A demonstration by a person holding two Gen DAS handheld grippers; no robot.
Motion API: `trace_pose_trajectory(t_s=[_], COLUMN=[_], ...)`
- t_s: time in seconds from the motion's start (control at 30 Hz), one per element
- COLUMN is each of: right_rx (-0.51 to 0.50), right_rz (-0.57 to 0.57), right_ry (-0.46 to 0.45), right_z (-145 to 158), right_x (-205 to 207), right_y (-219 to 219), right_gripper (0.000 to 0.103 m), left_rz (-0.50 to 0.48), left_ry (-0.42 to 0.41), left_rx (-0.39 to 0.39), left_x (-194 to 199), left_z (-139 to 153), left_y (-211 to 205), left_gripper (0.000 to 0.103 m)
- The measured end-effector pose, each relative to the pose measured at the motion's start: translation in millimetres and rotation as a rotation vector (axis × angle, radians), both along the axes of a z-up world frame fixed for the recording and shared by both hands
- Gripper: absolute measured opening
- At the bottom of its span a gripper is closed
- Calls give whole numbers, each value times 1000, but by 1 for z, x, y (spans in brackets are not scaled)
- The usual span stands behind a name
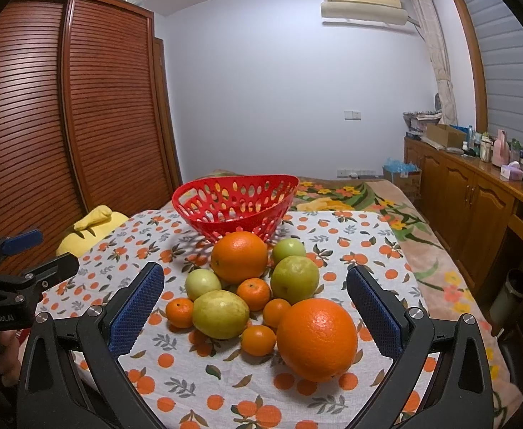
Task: Organize fruits
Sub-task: 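Close the left tool on a small mandarin while the right tool grasps a large orange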
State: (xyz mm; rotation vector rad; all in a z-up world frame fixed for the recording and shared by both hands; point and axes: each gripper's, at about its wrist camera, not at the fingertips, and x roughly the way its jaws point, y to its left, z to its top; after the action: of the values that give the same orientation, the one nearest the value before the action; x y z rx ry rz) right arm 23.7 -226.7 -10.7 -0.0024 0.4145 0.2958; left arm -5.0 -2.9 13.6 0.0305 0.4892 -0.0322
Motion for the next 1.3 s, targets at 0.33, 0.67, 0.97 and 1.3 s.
trace_pose_trajectory(t_s=[0.33,0.67,0.97,1.3], right_rx=[-15,-28,-49,-47], right_rz=[-18,-25,2,35], right_ry=[59,114,176,230], right_z=[-20,-40,-57,-70], right_x=[12,30,42,49], right_y=[-11,-33,-43,-44], right_gripper=[103,103,98,97], left_rz=[-60,-141,-217,-278], left_ry=[106,205,270,341], left_rx=[-5,-29,-32,-36], left_x=[26,55,73,91], left_z=[-36,-65,-85,-108], left_y=[-3,-9,-22,-32], left_gripper=[103,103,99,71])
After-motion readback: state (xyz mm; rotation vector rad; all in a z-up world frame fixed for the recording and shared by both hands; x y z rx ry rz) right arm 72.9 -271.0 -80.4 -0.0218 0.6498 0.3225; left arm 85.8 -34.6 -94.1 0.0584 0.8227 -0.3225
